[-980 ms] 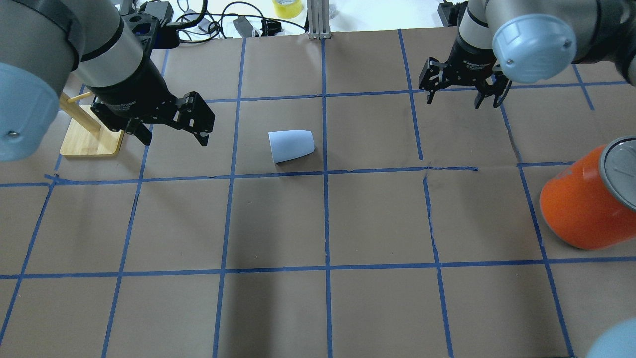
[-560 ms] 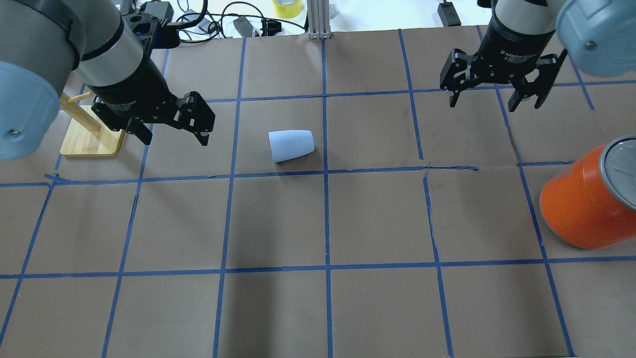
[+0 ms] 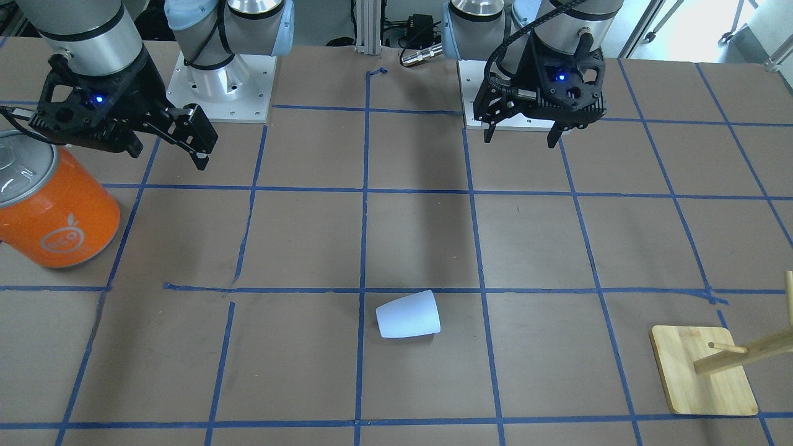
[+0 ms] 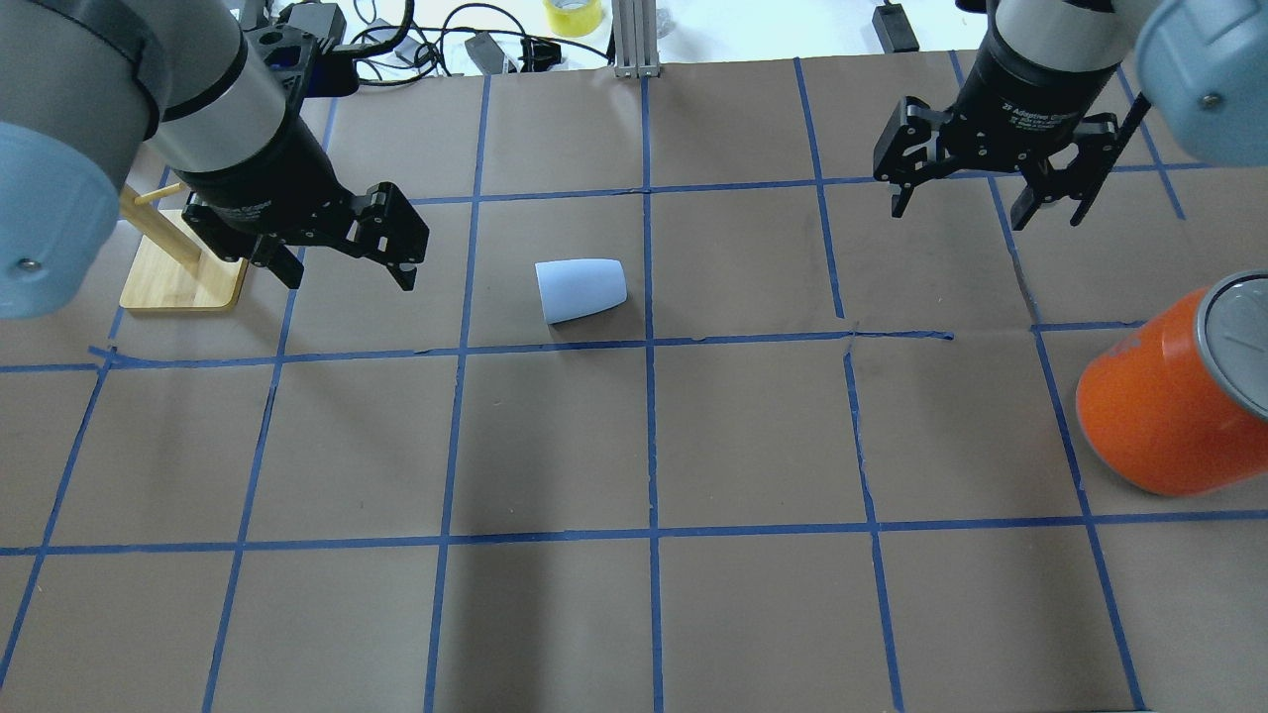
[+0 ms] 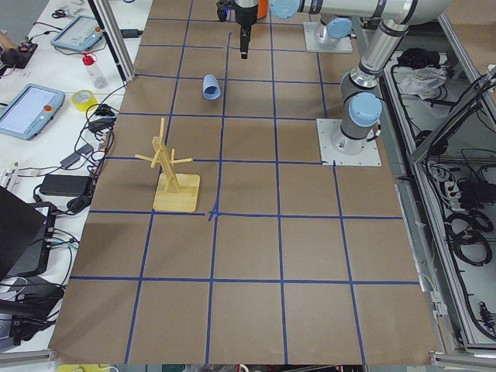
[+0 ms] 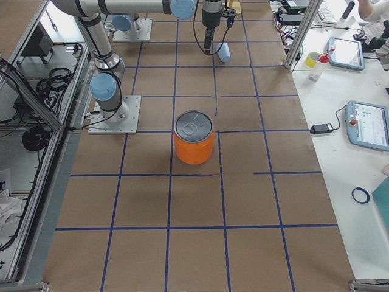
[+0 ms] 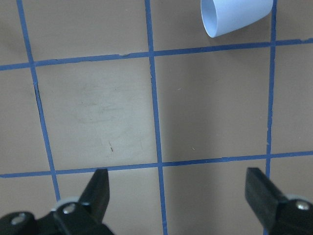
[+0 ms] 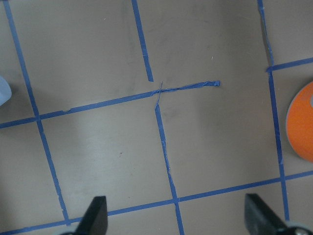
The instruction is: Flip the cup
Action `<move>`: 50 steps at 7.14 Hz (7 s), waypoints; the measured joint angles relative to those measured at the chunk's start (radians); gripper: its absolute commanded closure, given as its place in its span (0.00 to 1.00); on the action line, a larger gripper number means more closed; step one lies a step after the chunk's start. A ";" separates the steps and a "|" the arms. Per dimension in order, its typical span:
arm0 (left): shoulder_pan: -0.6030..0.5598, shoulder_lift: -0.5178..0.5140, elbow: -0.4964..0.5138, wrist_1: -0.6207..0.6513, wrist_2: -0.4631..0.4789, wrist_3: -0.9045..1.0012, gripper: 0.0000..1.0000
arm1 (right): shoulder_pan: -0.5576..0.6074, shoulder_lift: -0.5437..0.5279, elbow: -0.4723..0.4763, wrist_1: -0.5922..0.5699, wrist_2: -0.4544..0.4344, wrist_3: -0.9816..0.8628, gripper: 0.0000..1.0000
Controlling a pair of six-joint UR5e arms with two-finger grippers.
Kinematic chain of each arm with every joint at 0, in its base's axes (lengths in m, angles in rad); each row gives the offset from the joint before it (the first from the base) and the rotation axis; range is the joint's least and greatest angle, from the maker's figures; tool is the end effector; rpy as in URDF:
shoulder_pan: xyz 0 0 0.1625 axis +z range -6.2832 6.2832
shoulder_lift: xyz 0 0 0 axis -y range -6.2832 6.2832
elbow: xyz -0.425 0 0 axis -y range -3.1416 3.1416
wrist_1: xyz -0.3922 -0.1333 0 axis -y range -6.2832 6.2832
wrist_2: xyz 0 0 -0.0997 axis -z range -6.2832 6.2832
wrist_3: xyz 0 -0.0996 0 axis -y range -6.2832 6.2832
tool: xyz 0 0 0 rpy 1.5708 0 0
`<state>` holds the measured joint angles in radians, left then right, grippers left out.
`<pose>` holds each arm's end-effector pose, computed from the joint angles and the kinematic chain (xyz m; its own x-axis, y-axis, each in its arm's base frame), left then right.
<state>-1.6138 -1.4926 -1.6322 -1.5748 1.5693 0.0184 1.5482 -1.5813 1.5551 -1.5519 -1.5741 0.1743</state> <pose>-0.1531 -0.4537 0.4945 -0.9981 0.0614 0.0013 0.0614 0.9980 -0.0128 0.1219 -0.4909 0.4989 -0.9807 0.1956 0.0020 0.1956 0.9806 -0.0078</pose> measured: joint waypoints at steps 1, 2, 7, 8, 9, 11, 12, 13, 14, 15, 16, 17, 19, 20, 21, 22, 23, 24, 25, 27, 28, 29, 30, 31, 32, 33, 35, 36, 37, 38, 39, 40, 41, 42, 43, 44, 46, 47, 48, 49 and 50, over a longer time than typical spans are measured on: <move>0.000 0.000 0.000 0.000 0.000 0.000 0.00 | 0.000 -0.004 0.000 0.001 0.000 0.000 0.00; 0.000 0.000 0.000 0.001 -0.001 0.000 0.00 | 0.001 -0.006 0.000 0.002 0.000 0.001 0.00; 0.016 -0.070 0.010 0.052 -0.057 0.004 0.00 | 0.001 0.000 0.002 0.001 -0.012 -0.003 0.00; 0.023 -0.126 0.007 0.117 -0.079 0.001 0.00 | 0.001 0.001 0.003 0.001 -0.015 -0.004 0.00; 0.033 -0.196 0.007 0.183 -0.109 -0.002 0.00 | 0.001 0.001 0.003 0.002 -0.016 -0.005 0.00; 0.048 -0.318 0.002 0.272 -0.223 -0.005 0.00 | 0.001 0.002 0.004 0.002 -0.018 -0.004 0.00; 0.051 -0.366 -0.009 0.319 -0.268 -0.004 0.00 | 0.001 0.002 0.004 0.003 -0.018 -0.004 0.00; 0.054 -0.409 -0.024 0.367 -0.325 -0.003 0.00 | 0.001 0.002 0.005 0.003 -0.018 -0.004 0.00; 0.062 -0.443 -0.039 0.395 -0.386 -0.004 0.00 | 0.001 0.003 0.005 0.003 -0.018 -0.003 0.00; 0.083 -0.470 -0.057 0.409 -0.469 -0.004 0.00 | 0.001 0.004 0.006 0.002 -0.017 -0.002 0.00; 0.103 -0.488 -0.075 0.422 -0.563 -0.001 0.00 | 0.001 0.006 0.006 0.001 -0.017 0.001 0.00; 0.113 -0.503 -0.088 0.437 -0.631 0.006 0.00 | 0.001 0.008 0.006 0.000 -0.017 0.004 0.00; 0.125 -0.546 -0.095 0.450 -0.713 0.096 0.10 | 0.000 0.015 0.010 -0.009 -0.015 0.009 0.00; 0.132 -0.569 -0.096 0.451 -0.751 0.141 0.14 | 0.000 0.025 0.013 -0.014 -0.016 0.010 0.00; 0.136 -0.588 -0.095 0.453 -0.776 0.161 0.43 | 0.000 0.029 0.015 -0.016 -0.016 0.011 0.00; 0.137 -0.601 -0.093 0.453 -0.798 0.166 0.61 | 0.000 0.031 0.016 -0.014 -0.016 0.011 0.00; 0.138 -0.610 -0.093 0.452 -0.852 0.163 0.89 | 0.000 0.032 0.017 -0.010 -0.017 0.010 0.00; 0.138 -0.616 -0.095 0.452 -0.924 0.157 1.00 | 0.000 0.033 0.017 -0.006 -0.017 0.010 0.00; 0.138 -0.623 -0.095 0.452 -0.965 0.153 1.00 | 0.000 0.033 0.018 -0.003 -0.018 0.010 0.00; 0.138 -0.626 -0.092 0.453 -0.983 0.142 1.00 | 0.001 0.033 0.020 0.000 -0.019 0.009 0.00; 0.138 -0.614 -0.081 0.457 -0.967 0.090 1.00 | 0.001 0.033 0.020 0.001 -0.018 0.008 0.00; 0.138 -0.593 -0.049 0.474 -0.893 -0.016 1.00 | 0.001 0.033 0.020 0.001 -0.018 0.008 0.00; 0.138 -0.568 0.006 0.490 -0.752 -0.119 1.00 | 0.001 0.033 0.020 0.001 -0.018 0.008 0.00; 0.138 -0.547 0.064 0.481 -0.576 -0.167 1.00 | 0.001 0.034 0.020 -0.002 -0.016 0.008 0.00; 0.137 -0.531 0.108 0.461 -0.386 -0.148 1.00 | 0.001 0.034 0.020 -0.009 -0.014 0.007 0.00; 0.135 -0.520 0.133 0.437 -0.221 -0.043 1.00 | 0.001 0.035 0.020 -0.011 -0.016 0.005 0.00; 0.140 -0.523 0.142 0.420 -0.053 0.149 1.00 | 0.001 0.035 0.020 -0.011 -0.017 0.002 0.00; 0.143 -0.540 0.147 0.420 -0.005 0.175 1.00 | 0.001 0.035 0.020 -0.012 -0.017 0.002 0.00; 0.145 -0.559 0.151 0.418 0.048 0.184 1.00 | 0.001 0.035 0.020 -0.012 -0.017 0.002 0.00; 0.145 -0.572 0.152 0.408 0.077 0.188 1.00 | 0.001 0.035 0.020 -0.013 -0.016 0.003 0.00; 0.146 -0.580 0.152 0.394 0.087 0.191 0.53 | 0.001 0.035 0.020 -0.014 -0.016 0.004 0.00; 0.146 -0.585 0.152 0.385 0.089 0.194 0.01 | 0.001 0.035 0.020 -0.015 -0.015 0.003 0.00; 0.146 -0.587 0.153 0.381 0.088 0.195 0.00 | 0.001 0.035 0.020 -0.015 -0.015 0.003 0.00; 0.146 -0.587 0.154 0.379 0.086 0.195 0.00 | 0.001 0.035 0.020 -0.016 -0.015 0.004 0.00; 0.146 -0.579 0.154 0.379 0.085 0.195 0.00 | 0.001 0.035 0.020 -0.016 -0.015 0.006 0.00; 0.142 -0.558 0.154 0.379 0.077 0.194 0.00 | 0.001 0.035 0.020 -0.017 -0.014 0.007 0.00; 0.133 -0.471 0.153 0.349 0.049 0.192 0.00 | 0.001 0.036 0.020 -0.018 -0.012 0.007 0.00; 0.131 -0.406 0.153 0.283 0.041 0.192 0.00 | 0.001 0.036 0.020 -0.018 -0.012 0.007 0.00; 0.128 -0.328 0.151 0.202 0.021 0.191 0.00 | 0.001 0.036 0.020 -0.018 -0.012 0.007 0.00; 0.124 -0.243 0.144 0.128 -0.010 0.186 0.00 | 0.001 0.037 0.020 -0.017 -0.011 0.008 0.00; 0.117 -0.166 0.131 0.081 -0.027 0.182 0.00 | 0.001 0.037 0.020 -0.017 -0.011 0.008 0.00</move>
<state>-1.4970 -1.6585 -1.5007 -1.4935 1.5418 0.2006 1.5493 -1.5448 1.5754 -1.5693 -1.5851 0.1823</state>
